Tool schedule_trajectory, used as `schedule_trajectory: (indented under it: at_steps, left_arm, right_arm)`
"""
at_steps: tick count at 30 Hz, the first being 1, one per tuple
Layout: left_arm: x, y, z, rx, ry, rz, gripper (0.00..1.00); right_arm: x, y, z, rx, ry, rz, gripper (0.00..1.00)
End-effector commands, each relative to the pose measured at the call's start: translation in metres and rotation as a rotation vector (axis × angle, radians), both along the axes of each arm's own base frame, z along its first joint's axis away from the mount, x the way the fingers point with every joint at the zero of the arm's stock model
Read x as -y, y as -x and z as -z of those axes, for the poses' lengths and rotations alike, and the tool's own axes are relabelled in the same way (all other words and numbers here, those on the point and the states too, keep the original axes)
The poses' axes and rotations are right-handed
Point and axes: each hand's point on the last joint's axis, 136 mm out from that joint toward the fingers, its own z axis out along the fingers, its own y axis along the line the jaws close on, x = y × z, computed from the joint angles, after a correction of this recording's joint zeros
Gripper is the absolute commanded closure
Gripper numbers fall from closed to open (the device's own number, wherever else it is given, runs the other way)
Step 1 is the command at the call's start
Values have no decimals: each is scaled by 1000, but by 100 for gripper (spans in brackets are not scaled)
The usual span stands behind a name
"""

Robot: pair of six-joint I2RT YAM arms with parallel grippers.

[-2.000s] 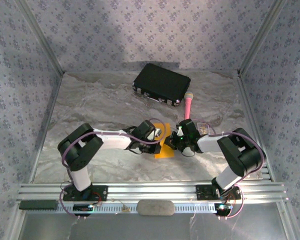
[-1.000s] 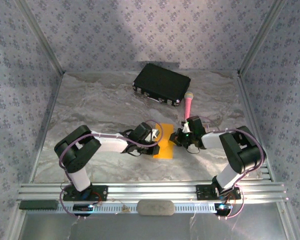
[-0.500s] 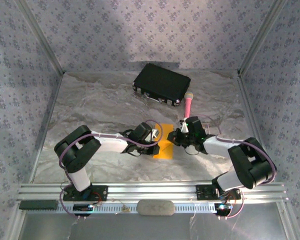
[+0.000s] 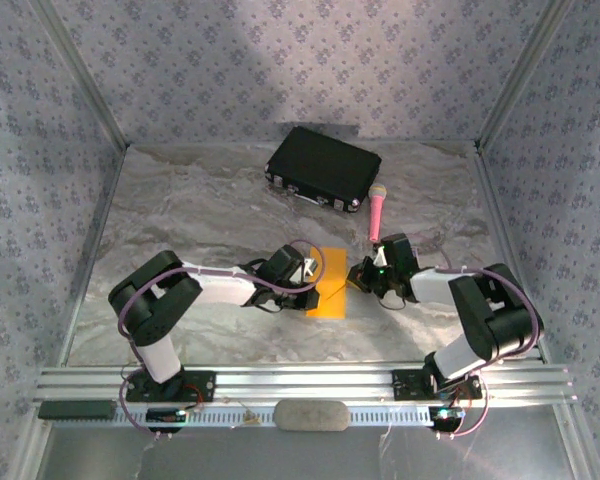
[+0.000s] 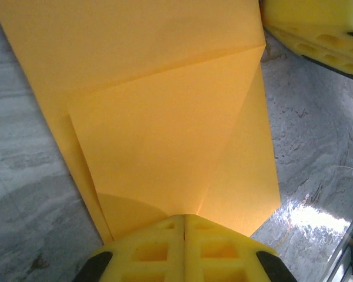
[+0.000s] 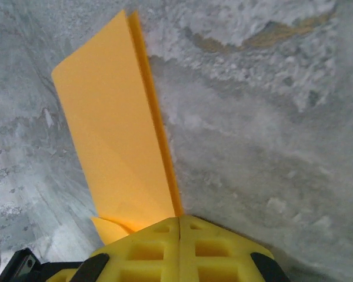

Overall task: Fold a paper plane with a square sheet of paper (pick it up from the middle)
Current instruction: Fold the triangle a second time at the center of the table.

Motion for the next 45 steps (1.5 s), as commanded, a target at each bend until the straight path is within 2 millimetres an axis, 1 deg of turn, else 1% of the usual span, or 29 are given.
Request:
schedule_trajectory:
  at_steps: [1,5,7,11,13,15,18,21,23,25,27,30,34,36,38,42,45]
  left_arm:
    - [-9,11,15,-58,-44,-19,100]
    - [-6,13,12,-56,-38,-25,100]
    - [-6,13,10,-52,-37,-30,100]
    - [-6,12,5,-41,-28,-39,100]
    - [-6,11,2,-34,-23,-44,100]
    - [-6,10,0,-29,-17,-45,100]
    - [-4,11,-5,-24,-6,-34,100]
    - [1,12,-16,-6,29,-7,100]
    - [3,13,-26,8,52,18,99]
    - [4,16,-29,11,55,47,98]
    - [3,18,-26,2,40,64,98]
    - [1,22,-15,-21,17,75,98]
    - [-12,26,9,-59,-59,46,100]
    - [-18,27,17,-66,-77,34,100]
    - [-20,29,21,-72,-77,31,100]
    - [-20,28,20,-71,-76,25,100]
    - [-21,27,22,-70,-83,18,100]
  right_arm:
    - [-10,6,-20,53,-13,-51,97]
    - [-19,17,-25,61,28,-75,96]
    - [-25,23,-23,64,47,-96,96]
    - [-51,29,-27,50,-34,-134,96]
    - [-61,30,-26,40,-33,-142,97]
    - [-60,32,-15,14,13,-143,98]
    - [-59,35,-2,-16,6,-143,99]
    - [-50,37,11,-50,40,-127,99]
    - [-46,38,15,-58,53,-122,100]
    - [-44,38,16,-59,51,-123,100]
    - [-44,37,15,-54,45,-126,100]
    - [-46,36,13,-49,38,-126,100]
    - [-49,33,4,-27,17,-132,99]
    - [-51,32,-1,-9,10,-139,99]
    - [-55,32,-7,10,0,-148,98]
    - [-65,37,-18,39,-16,-178,98]
    - [-71,43,-15,25,-14,-201,98]
